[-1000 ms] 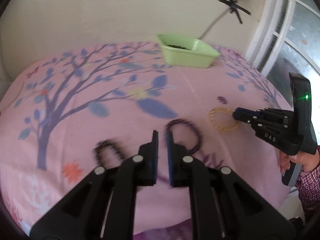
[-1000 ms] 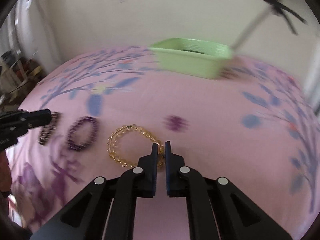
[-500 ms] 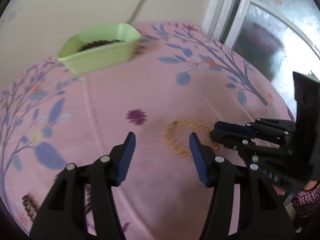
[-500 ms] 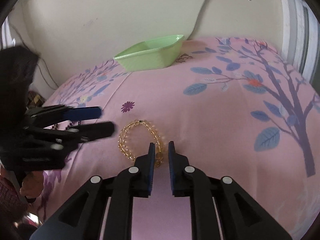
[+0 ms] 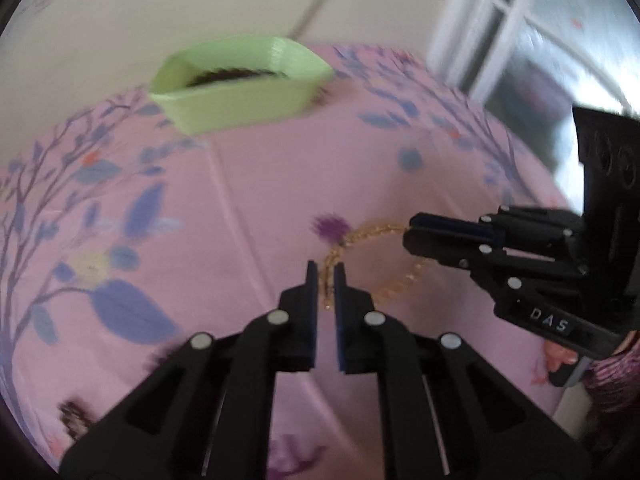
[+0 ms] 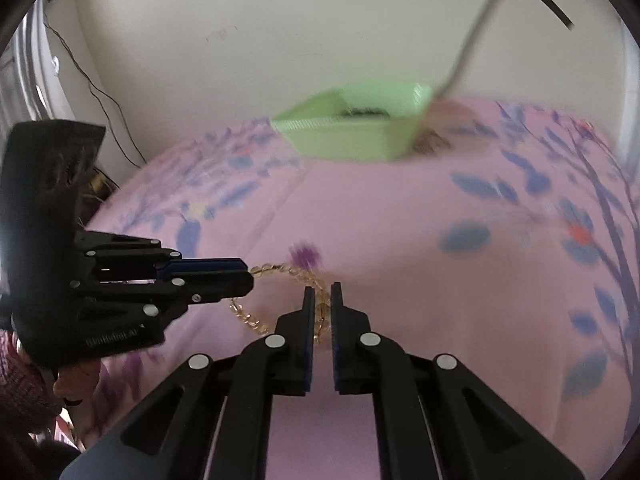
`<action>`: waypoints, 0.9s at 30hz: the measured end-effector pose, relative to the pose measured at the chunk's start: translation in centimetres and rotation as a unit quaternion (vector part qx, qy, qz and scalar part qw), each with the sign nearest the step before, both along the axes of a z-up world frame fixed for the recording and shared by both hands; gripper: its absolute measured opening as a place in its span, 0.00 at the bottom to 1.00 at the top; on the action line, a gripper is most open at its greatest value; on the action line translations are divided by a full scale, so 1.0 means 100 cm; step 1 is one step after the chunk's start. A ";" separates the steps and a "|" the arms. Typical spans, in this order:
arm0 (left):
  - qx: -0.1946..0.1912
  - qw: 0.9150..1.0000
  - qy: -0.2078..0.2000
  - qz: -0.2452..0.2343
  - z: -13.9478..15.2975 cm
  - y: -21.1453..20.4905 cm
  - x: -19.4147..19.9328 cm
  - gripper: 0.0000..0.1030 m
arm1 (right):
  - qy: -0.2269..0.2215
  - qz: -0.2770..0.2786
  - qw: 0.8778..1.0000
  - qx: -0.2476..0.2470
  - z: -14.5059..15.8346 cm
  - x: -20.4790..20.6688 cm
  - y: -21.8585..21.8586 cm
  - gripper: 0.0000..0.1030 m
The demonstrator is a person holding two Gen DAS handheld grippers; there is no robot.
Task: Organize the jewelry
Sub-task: 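Carry the gold bracelet into the green tray and open both grippers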
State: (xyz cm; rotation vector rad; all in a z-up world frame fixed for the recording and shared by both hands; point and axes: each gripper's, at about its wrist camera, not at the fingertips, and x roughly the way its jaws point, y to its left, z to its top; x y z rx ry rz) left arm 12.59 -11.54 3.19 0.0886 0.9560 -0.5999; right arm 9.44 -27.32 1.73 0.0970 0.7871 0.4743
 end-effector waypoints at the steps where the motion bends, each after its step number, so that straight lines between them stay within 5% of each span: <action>1: -0.009 1.000 -0.003 0.004 0.008 0.006 0.007 0.07 | -0.007 0.005 1.000 0.007 0.007 0.007 0.004 0.00; 10: -0.030 0.998 -0.048 0.039 0.071 0.021 0.112 0.07 | -0.062 -0.009 0.998 0.030 0.069 0.110 0.023 0.00; 15: -0.003 0.997 -0.057 0.055 0.063 0.002 0.159 0.07 | -0.030 -0.038 0.998 0.035 0.058 0.169 0.013 0.00; 18: 0.041 0.994 -0.064 0.080 0.044 -0.012 0.177 0.15 | 0.009 -0.066 0.996 0.058 0.036 0.199 0.002 0.00; 22: 0.052 0.991 -0.069 0.105 0.037 -0.010 0.171 0.15 | 0.007 -0.093 0.992 0.084 0.027 0.192 -0.011 0.02; 27: 0.054 0.986 -0.088 0.129 0.041 0.005 0.130 0.15 | -0.055 -0.098 0.990 0.083 0.040 0.128 -0.009 0.02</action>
